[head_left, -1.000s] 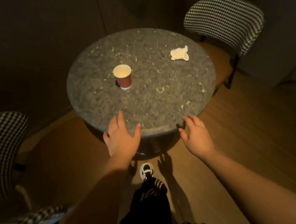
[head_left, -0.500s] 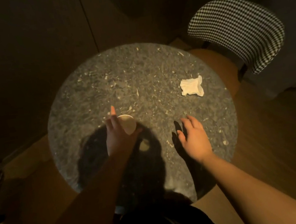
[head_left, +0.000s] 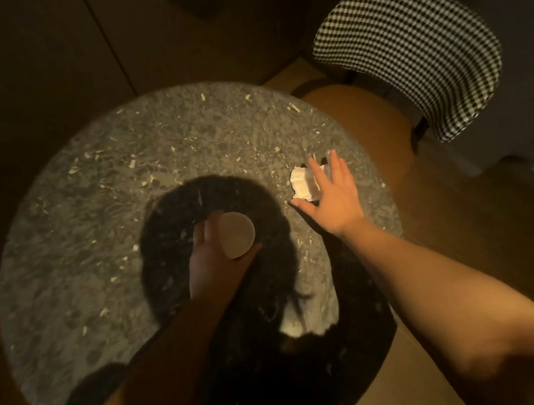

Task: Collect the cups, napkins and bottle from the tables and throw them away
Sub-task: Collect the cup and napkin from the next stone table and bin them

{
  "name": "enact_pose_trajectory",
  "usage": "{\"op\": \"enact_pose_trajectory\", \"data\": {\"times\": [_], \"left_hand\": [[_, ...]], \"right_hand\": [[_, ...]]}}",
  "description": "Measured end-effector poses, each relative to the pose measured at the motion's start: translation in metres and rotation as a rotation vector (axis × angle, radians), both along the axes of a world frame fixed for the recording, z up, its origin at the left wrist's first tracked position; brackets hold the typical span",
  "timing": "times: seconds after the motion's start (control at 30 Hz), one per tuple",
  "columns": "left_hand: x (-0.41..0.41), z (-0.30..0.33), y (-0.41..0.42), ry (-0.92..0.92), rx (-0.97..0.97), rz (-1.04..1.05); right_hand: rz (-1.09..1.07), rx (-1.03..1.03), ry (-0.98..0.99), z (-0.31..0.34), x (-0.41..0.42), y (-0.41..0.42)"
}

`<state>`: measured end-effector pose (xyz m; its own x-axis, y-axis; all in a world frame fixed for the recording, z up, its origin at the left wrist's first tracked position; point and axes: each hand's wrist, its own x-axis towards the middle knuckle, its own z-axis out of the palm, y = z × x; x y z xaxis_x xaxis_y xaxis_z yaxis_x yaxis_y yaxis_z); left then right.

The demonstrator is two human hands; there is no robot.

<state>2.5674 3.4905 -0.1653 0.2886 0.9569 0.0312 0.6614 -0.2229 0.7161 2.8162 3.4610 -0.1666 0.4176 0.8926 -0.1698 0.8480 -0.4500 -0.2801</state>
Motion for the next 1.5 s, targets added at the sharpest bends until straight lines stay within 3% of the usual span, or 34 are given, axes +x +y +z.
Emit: {"op": "enact_pose_trajectory", "data": {"times": [0.13,0.33,0.67,0.83,0.97,1.1,1.5], "left_hand": [[0.012,-0.002,-0.004,-0.024,0.019,0.039],[0.013,0.0,-0.008,-0.011,0.009,0.047],[-0.001,0.035,-0.033,-0.066,-0.024,-0.062],[-0.002,0.047,-0.059,-0.139,-0.006,-0.282],[0.0,0.051,-0.098,-0.144,0.134,-0.452],[0.008,0.051,-0.143,-0.126,0.026,-0.63],[0.062,0.055,-0.377,-0.126,0.017,-1.347]], "right_hand": [[0.078,-0.09,-0.008,-0.02,0.001,0.018],[0.07,0.179,0.028,-0.019,-0.008,-0.004],[-0.254,0.438,0.227,0.035,-0.035,-0.088],[-0.414,0.478,0.189,0.052,-0.065,-0.156],[-0.569,0.496,0.153,0.054,-0.1,-0.222],[-0.755,0.493,0.108,0.05,-0.132,-0.295],[-1.5,0.469,-0.085,0.056,-0.235,-0.545]]}}
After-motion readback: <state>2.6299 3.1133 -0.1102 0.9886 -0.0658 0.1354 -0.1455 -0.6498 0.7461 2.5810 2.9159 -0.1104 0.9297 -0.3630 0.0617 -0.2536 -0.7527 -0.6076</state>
